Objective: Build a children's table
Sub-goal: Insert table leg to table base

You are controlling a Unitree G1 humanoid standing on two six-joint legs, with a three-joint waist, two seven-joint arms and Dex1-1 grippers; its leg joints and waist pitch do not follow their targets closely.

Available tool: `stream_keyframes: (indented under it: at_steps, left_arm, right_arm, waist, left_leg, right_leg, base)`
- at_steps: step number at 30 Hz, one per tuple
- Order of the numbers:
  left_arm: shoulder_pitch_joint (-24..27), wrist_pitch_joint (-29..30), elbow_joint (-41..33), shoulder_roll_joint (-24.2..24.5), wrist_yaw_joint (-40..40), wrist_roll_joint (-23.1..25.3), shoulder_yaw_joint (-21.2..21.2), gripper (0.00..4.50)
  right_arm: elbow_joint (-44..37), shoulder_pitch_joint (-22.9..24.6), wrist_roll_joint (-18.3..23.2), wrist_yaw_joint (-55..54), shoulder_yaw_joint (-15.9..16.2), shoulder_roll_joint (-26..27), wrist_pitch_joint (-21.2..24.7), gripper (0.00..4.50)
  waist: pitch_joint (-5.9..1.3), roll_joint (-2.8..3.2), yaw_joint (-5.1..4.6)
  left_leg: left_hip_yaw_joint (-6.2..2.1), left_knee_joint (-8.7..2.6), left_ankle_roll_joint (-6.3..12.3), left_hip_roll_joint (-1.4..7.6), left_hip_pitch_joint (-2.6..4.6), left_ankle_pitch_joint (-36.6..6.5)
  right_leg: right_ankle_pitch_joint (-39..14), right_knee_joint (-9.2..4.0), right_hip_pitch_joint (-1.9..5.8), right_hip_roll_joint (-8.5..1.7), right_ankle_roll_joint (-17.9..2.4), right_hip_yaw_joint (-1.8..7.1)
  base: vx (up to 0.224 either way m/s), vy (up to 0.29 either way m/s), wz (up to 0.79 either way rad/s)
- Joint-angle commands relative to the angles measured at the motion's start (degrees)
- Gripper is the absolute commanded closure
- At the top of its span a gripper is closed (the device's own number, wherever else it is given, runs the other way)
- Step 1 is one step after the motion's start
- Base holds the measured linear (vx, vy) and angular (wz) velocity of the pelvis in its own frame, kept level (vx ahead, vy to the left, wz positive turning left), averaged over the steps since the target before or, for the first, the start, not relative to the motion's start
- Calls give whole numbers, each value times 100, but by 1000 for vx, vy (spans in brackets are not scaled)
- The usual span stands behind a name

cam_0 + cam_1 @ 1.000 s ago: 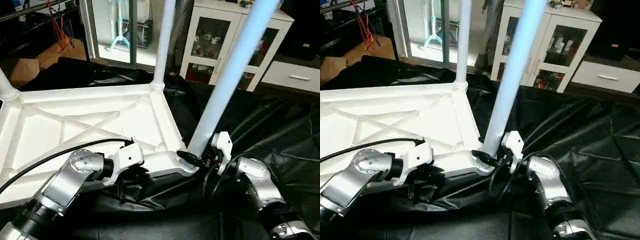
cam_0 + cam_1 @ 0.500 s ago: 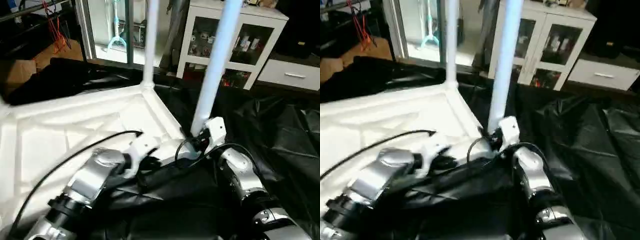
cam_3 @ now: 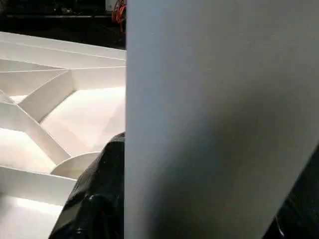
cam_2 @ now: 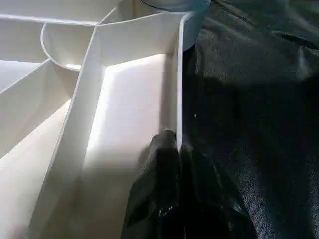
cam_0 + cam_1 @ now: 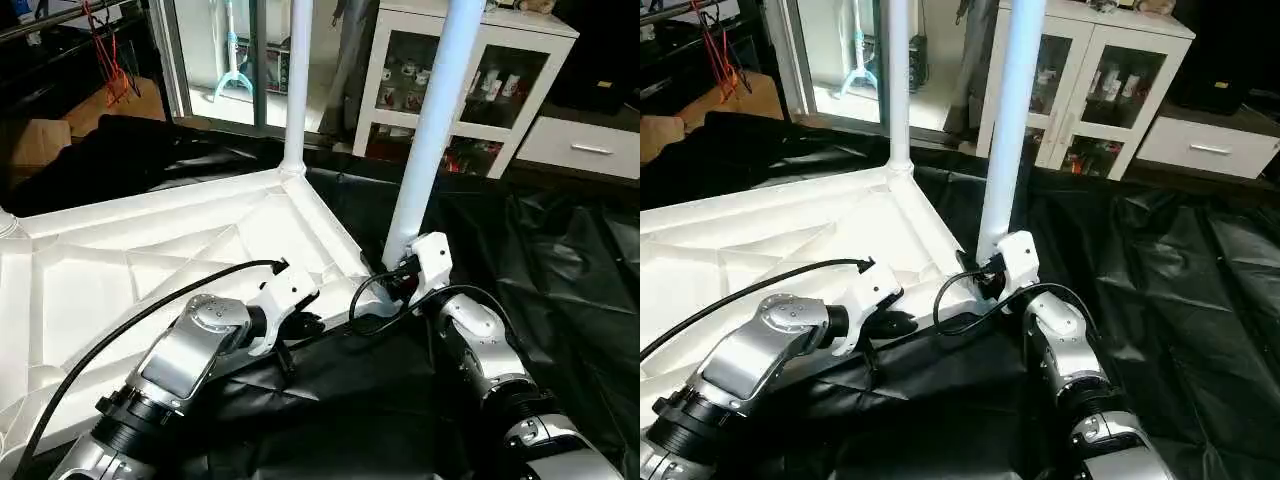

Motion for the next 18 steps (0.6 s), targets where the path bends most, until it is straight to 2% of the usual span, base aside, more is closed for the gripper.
stream_keyframes:
  at_steps: [1, 7, 11, 12, 13, 14, 15, 16, 17, 18]
  left_arm:
    - [54, 85, 100, -79, -8, -99, -247, 450]
    - [54, 85, 100, -79, -8, -99, -247, 450]
    - [54, 85, 100, -79, -8, -99, -247, 450]
    - [-120, 312, 304, -576, 565, -9, -69, 450]
    - [3, 51, 251, -315, 415, -94, 197, 450]
    - [108, -145, 187, -80, 240, -164, 354, 450]
    - [211, -335, 116, 154, 51, -231, 478, 450]
    - [245, -396, 89, 235, -24, -252, 497, 450]
    - [264, -435, 73, 280, -70, -269, 510, 450]
    - [259, -434, 76, 272, -67, -269, 509, 450]
  right_arm:
    - [1126, 568, -398, -451, 184, -28, 810, 254]
    - [1126, 568, -398, -451, 184, -28, 810, 254]
    - [1126, 568, -398, -451, 184, -28, 810, 254]
    - [1228, 410, -460, -897, 81, 157, 823, 254]
    - [1004, 410, 217, -258, -437, 144, 1107, 254]
    - [855, 422, 667, 208, -771, 120, 1287, 254]
    - [708, 444, 1068, 644, -1054, 95, 1446, 254]
    - [659, 458, 1170, 772, -1114, 85, 1487, 254]
    - [622, 468, 1231, 845, -1144, 95, 1508, 255]
    - [619, 468, 1226, 836, -1138, 108, 1503, 255]
  waist:
    - [255, 162, -38]
    - [253, 159, -39]
    - [222, 160, -37]
    - [235, 157, -34]
    - [166, 174, -36]
    - [169, 154, -13]
    - [170, 162, -21]
    - [158, 163, -39]
    - [146, 176, -36]
    - [127, 185, -35]
  left_leg:
    - [-181, -517, -135, 276, -104, -2620]
    - [-188, -526, -134, 281, -112, -2632]
    - [-159, -514, -134, 282, -148, -2325]
    - [-149, -518, -135, 283, -155, -2315]
    - [-129, -492, -186, 284, -108, -2278]
    - [-125, -482, -116, 292, -104, -2297]
    - [-132, -480, -61, 266, -134, -2309]
    - [-161, -510, -16, 293, -214, -2170]
    - [-155, -512, -3, 304, -216, -2017]
    - [-124, -489, 8, 310, -190, -1652]
  right_leg:
    - [-2216, -701, -356, -556, -433, 339]
    - [-2271, -709, -370, -558, -387, 344]
    - [-1699, -673, -335, -535, -460, 335]
    - [-1640, -668, -337, -532, -488, 328]
    - [-1559, -652, -317, -532, -555, 318]
    - [-1592, -666, -333, -545, -558, 344]
    - [-1564, -660, -315, -526, -558, 342]
    - [-1404, -644, -246, -548, -584, 353]
    - [-1189, -637, -230, -546, -615, 342]
    - [-536, -593, -203, -529, -721, 328]
  base:
    - [0, 0, 0]
    - [0, 0, 0]
    - [0, 0, 0]
    - [0, 0, 0]
    - [0, 0, 0]
    - [0, 0, 0]
    - [0, 0, 0]
    - [0, 0, 0]
    - [0, 0, 0]
    - [0, 0, 0]
